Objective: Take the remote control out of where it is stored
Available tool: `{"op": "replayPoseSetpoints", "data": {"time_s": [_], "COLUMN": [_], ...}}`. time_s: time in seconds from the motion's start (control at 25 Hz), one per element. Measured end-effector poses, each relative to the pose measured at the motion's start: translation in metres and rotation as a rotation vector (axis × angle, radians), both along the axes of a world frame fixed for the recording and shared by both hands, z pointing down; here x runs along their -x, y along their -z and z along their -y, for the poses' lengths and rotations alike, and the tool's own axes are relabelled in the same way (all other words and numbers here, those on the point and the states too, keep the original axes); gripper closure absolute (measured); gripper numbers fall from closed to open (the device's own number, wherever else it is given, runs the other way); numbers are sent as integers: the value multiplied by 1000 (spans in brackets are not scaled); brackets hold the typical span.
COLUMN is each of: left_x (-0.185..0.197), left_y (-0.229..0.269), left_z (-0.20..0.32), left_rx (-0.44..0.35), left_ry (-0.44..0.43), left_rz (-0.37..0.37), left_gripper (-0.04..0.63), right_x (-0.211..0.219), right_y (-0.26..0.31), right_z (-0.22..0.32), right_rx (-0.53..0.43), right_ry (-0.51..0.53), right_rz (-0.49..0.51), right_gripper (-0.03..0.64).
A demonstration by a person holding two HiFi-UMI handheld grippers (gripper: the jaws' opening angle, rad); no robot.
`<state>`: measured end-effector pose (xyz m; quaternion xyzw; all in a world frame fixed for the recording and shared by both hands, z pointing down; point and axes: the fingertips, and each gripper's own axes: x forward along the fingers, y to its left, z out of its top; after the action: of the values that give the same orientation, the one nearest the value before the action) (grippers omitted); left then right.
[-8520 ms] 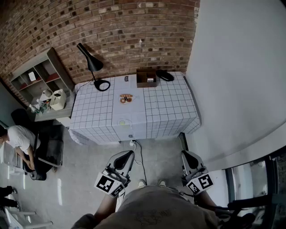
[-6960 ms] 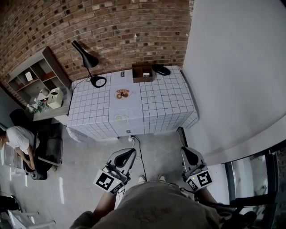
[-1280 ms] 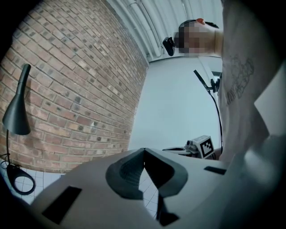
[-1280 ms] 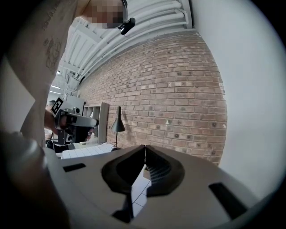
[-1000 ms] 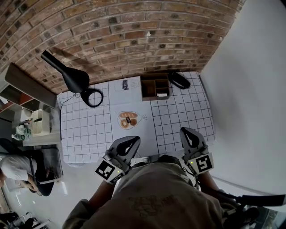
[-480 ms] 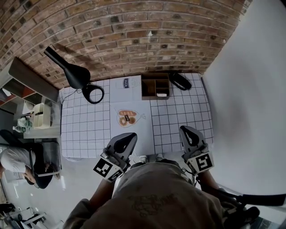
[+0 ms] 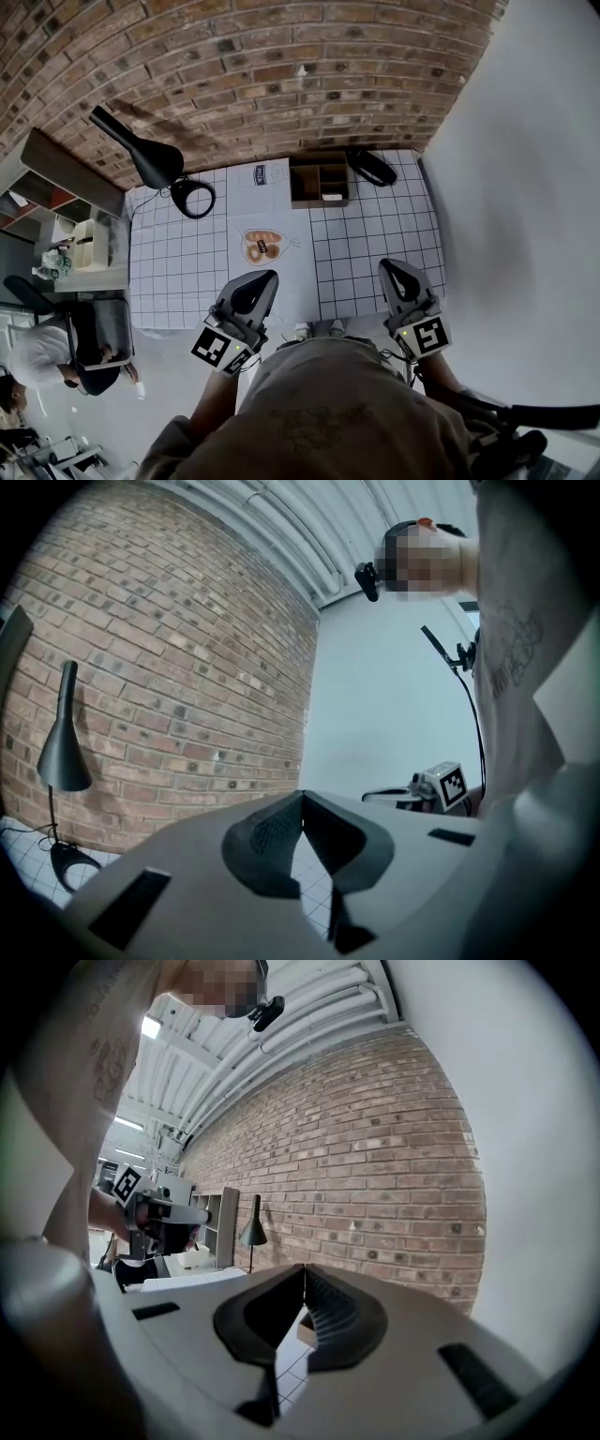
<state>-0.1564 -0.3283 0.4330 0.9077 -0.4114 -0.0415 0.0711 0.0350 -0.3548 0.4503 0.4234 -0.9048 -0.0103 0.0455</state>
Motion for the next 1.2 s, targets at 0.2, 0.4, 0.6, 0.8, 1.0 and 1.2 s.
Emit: {"op": "replayPoseSetpoints", "data": {"time_s": [0.2, 0.4, 0.6, 0.8, 1.0, 1.2], "left_x": [-7, -9, -8, -5, -5, -6], "left_y": [9, 7, 13, 9, 5, 3], "left_z": [-2, -7, -8, -9, -11, -9], "left_rx": [-27, -27, -36, -30, -19, -10], "left_ry": [6, 11, 22, 34, 30, 25], "left_rz": [-1, 14, -5, -9, -10, -26], "left_gripper": [591, 591, 591, 591, 591, 591], "right_x": [-4, -2, 9, 16, 24, 29], "right_y": [-1, 0, 3, -6, -13, -29], "right_z": [-3, -6, -8, 1, 14, 36], "right_rx": [-7, -10, -22, -50, -56, -25], "right_ry": [5, 40, 124, 158, 204, 234], "right_rz": [9, 12, 17, -77, -135, -200], "right_gripper": [604, 604, 603, 603, 603, 601]}}
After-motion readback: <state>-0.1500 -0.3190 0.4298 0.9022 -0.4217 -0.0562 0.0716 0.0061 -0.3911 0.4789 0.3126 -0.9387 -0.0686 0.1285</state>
